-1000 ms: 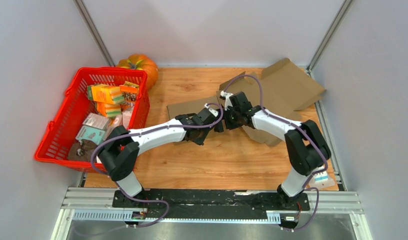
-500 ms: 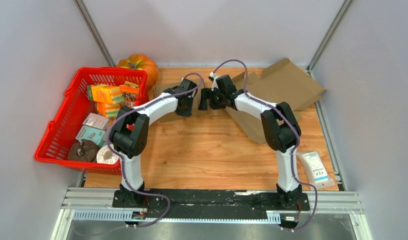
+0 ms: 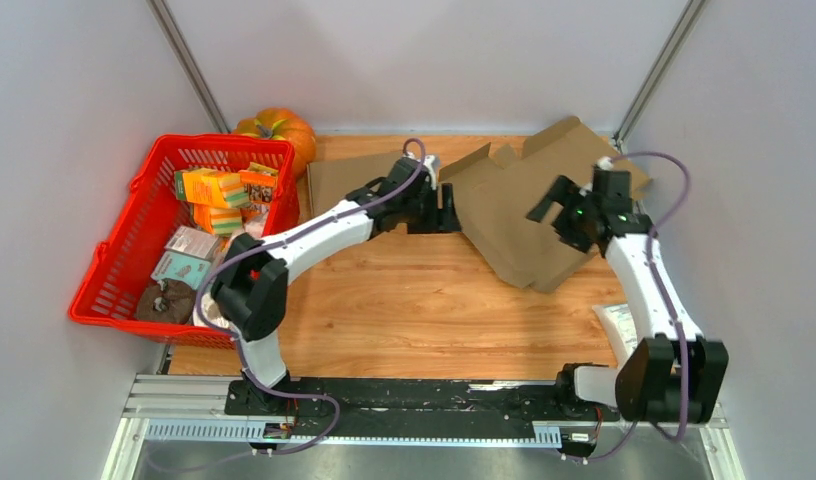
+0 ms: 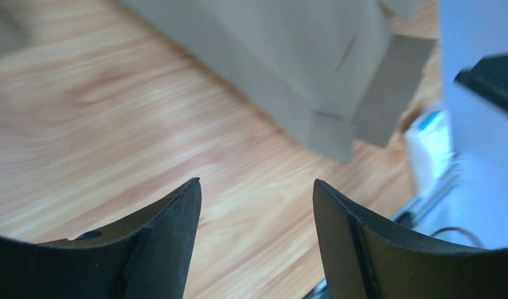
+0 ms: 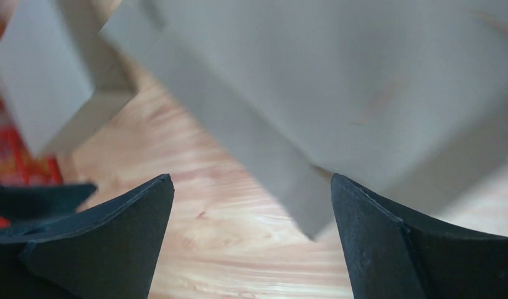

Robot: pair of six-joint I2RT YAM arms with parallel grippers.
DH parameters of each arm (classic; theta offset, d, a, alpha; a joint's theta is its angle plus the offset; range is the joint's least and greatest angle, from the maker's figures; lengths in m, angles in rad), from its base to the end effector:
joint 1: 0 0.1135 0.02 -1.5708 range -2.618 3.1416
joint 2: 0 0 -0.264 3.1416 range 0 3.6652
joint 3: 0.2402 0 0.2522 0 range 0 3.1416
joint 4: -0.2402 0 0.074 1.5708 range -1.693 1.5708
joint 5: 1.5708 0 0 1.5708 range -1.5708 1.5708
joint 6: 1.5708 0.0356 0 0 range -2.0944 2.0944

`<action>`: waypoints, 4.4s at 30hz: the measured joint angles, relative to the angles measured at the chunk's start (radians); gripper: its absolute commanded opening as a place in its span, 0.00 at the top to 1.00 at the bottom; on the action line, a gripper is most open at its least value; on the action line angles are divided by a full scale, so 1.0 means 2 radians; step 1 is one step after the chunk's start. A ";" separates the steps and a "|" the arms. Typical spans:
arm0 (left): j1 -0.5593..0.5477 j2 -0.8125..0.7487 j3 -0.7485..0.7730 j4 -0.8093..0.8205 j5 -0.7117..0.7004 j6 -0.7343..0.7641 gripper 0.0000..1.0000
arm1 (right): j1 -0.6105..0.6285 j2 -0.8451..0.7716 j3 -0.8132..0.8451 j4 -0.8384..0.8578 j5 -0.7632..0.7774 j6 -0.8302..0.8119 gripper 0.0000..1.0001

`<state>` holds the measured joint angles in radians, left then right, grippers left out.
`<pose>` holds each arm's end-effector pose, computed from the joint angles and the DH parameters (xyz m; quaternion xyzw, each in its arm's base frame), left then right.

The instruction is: Fold the paper box

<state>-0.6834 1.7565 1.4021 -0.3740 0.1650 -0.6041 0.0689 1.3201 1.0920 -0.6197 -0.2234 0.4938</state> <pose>0.3070 -0.2576 0.2716 0.0697 0.9074 -0.3047 0.2808 0.2774 0.0270 0.2908 0.1575 0.9170 0.1977 0.3087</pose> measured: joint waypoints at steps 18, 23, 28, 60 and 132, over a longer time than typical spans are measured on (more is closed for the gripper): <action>-0.058 0.230 -0.023 0.367 -0.127 -0.381 0.87 | -0.057 -0.172 -0.054 -0.051 -0.009 0.014 0.00; -0.061 0.241 -0.019 0.377 -0.142 -0.355 1.00 | -0.057 -0.159 -0.049 -0.040 -0.036 0.005 0.00; -0.047 0.180 -0.018 0.322 -0.130 -0.243 1.00 | -0.046 -0.129 -0.002 -0.037 -0.048 -0.037 0.00; 0.117 -0.156 0.086 -0.342 0.164 0.433 1.00 | 0.208 0.236 0.512 -0.163 -0.269 -0.496 0.18; 0.189 -0.418 -0.212 -0.009 0.140 0.173 0.94 | 0.021 0.099 0.260 0.070 -0.352 -0.298 0.01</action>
<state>-0.3054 0.9207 0.9787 -0.3920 0.4442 -0.2577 0.1108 1.5185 1.6115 -0.4805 -0.9272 -0.1017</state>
